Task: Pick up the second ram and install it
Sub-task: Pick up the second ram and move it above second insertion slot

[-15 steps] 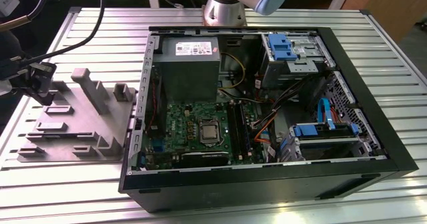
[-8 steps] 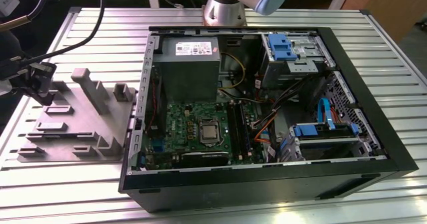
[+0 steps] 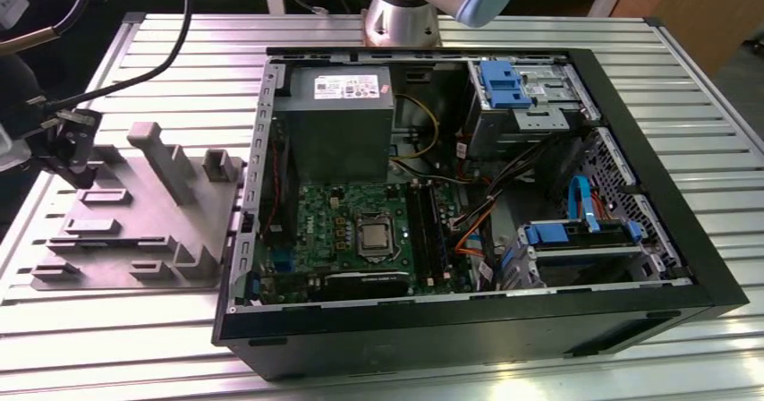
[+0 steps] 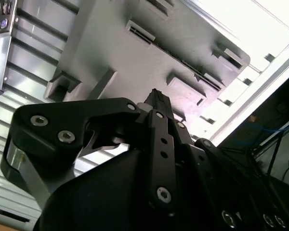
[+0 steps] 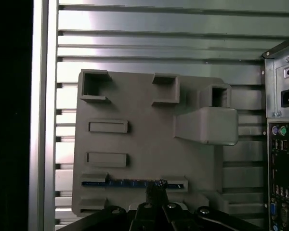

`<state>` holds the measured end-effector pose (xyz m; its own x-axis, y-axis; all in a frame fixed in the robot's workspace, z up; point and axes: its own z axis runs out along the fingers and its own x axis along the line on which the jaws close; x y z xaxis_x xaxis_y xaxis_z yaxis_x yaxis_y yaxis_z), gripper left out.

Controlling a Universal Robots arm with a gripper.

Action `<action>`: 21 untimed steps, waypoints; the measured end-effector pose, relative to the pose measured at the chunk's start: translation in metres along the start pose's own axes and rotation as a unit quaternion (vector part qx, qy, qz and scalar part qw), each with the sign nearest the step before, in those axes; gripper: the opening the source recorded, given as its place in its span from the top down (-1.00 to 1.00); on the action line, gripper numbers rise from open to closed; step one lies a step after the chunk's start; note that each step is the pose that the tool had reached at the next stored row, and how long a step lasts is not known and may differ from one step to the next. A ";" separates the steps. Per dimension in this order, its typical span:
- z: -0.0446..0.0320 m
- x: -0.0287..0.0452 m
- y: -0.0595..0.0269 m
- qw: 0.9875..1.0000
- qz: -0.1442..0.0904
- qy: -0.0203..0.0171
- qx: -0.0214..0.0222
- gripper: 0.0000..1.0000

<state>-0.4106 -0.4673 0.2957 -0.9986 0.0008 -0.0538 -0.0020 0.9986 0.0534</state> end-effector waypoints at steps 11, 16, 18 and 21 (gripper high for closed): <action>0.0010 0.0000 -0.0001 0.995 -0.099 0.005 -0.005 0.80; 0.0014 0.0001 -0.0001 0.990 -0.144 0.008 -0.008 0.80; 0.0016 0.0001 -0.0001 0.987 -0.162 0.009 -0.009 0.80; 0.0019 0.0001 -0.0001 0.982 -0.188 0.010 -0.010 0.80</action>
<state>-0.4105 -0.4673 0.2939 -0.9277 -0.3695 -0.0539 -0.3722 0.9266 0.0535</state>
